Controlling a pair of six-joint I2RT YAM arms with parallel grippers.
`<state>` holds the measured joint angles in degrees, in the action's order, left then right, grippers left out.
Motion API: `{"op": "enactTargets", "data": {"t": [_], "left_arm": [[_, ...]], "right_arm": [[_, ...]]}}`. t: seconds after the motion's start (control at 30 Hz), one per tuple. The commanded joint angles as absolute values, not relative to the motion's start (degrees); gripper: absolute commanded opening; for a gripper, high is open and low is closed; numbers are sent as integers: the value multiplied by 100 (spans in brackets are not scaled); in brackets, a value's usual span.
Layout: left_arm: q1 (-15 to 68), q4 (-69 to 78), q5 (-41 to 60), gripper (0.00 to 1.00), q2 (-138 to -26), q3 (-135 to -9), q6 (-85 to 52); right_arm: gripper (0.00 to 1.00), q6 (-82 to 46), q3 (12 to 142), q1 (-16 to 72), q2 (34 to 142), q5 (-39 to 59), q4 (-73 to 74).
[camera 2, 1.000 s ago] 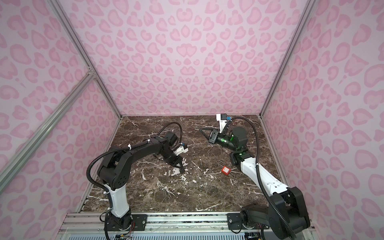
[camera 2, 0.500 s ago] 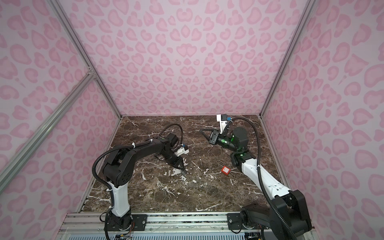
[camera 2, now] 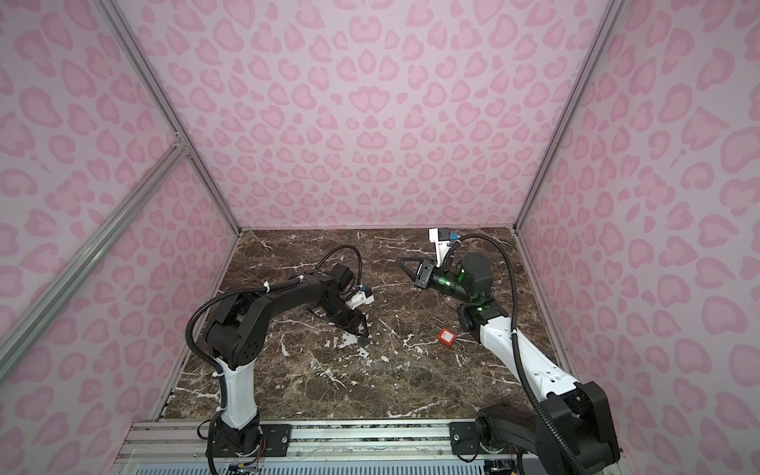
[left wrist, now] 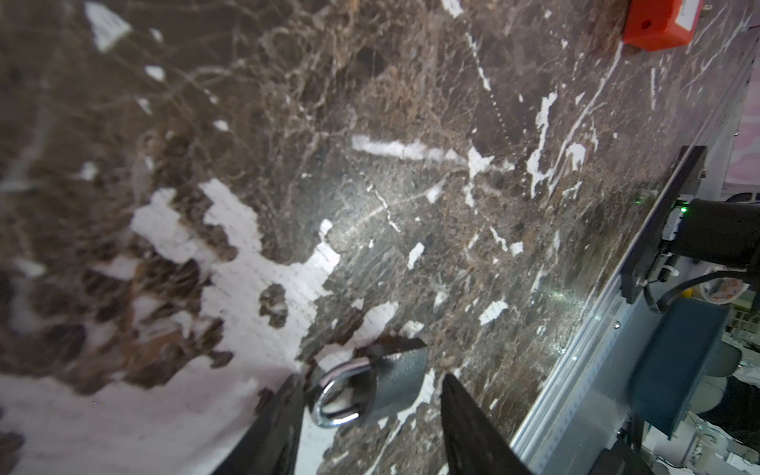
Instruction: Lock with the key
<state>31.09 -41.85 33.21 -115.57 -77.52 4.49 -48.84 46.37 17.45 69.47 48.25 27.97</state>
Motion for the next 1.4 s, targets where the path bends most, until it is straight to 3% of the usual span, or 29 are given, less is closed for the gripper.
{"op": "enactTargets", "data": {"t": [0.0, 0.13, 0.33, 0.8, 1.37], "left_arm": [[3113, -4109, 3444, 57, -11678, -7942, 383], [3111, -3940, 3394, 57, -11613, -7936, 240], [3117, -3846, 2198, 57, -11246, -7862, -675], [3149, -2690, 2849, 59, -9912, -6233, -2749], [3259, -2218, 2997, 67, -10219, -6053, -3291]], "right_arm": [[0, -4790, 4557, 1701, 6883, 4867, 2733], [0, -4781, 4470, 1628, 6771, 4842, 2683], [0, -4746, 4434, 1530, 6645, 4796, 2569], [0, -4844, 4299, 1477, 6824, 4863, 2960], [0, -4856, 4251, 1440, 6836, 4895, 3015]]}}
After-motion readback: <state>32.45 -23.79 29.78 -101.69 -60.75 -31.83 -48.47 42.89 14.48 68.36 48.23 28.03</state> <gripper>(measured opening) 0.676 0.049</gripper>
